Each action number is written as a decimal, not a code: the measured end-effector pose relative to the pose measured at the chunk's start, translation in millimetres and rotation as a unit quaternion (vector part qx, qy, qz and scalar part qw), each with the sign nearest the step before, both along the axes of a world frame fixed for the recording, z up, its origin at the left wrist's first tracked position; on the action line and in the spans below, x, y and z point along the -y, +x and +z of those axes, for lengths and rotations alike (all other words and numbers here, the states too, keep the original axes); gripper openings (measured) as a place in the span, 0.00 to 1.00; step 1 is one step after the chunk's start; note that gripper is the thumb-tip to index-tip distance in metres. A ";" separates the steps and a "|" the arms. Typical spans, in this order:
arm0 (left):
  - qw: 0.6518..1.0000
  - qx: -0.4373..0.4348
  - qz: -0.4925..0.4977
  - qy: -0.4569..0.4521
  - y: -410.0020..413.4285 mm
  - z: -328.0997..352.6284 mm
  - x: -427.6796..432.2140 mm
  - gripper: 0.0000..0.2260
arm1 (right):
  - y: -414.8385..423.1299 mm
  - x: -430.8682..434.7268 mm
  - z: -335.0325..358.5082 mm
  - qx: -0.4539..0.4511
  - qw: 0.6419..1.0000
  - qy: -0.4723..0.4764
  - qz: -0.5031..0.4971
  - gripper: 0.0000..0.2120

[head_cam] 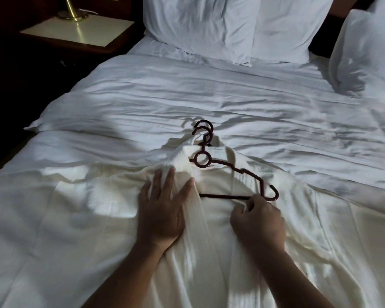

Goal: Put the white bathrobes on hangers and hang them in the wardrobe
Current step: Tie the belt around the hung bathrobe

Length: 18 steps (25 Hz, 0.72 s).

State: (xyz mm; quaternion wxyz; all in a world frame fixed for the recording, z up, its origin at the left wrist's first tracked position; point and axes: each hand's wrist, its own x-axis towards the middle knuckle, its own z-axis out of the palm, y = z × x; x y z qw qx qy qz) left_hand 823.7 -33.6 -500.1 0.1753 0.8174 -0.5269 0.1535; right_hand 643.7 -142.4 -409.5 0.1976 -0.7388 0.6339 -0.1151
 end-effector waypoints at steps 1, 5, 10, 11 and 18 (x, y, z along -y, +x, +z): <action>1.000 0.010 -0.003 0.002 -0.5 0.1 0.5 0.31 | -2.4 2.8 0.1 0.026 0.999 0.015 -0.017 0.05; 1.000 0.017 -0.018 -0.012 -1.5 1.9 2.7 0.26 | -13.9 9.4 0.7 0.120 0.990 0.044 -0.063 0.06; 0.999 0.018 -0.032 -0.037 -2.2 1.6 5.0 0.15 | -31.6 13.0 -1.5 0.237 0.955 0.093 -0.150 0.08; 0.998 0.014 -0.029 -0.047 -1.4 0.7 5.3 0.13 | -35.3 13.5 -2.8 0.263 0.944 0.107 -0.168 0.09; 0.995 0.010 -0.033 -0.090 -0.1 -2.9 5.0 0.13 | -61.9 28.1 12.4 0.479 0.798 0.207 -0.301 0.07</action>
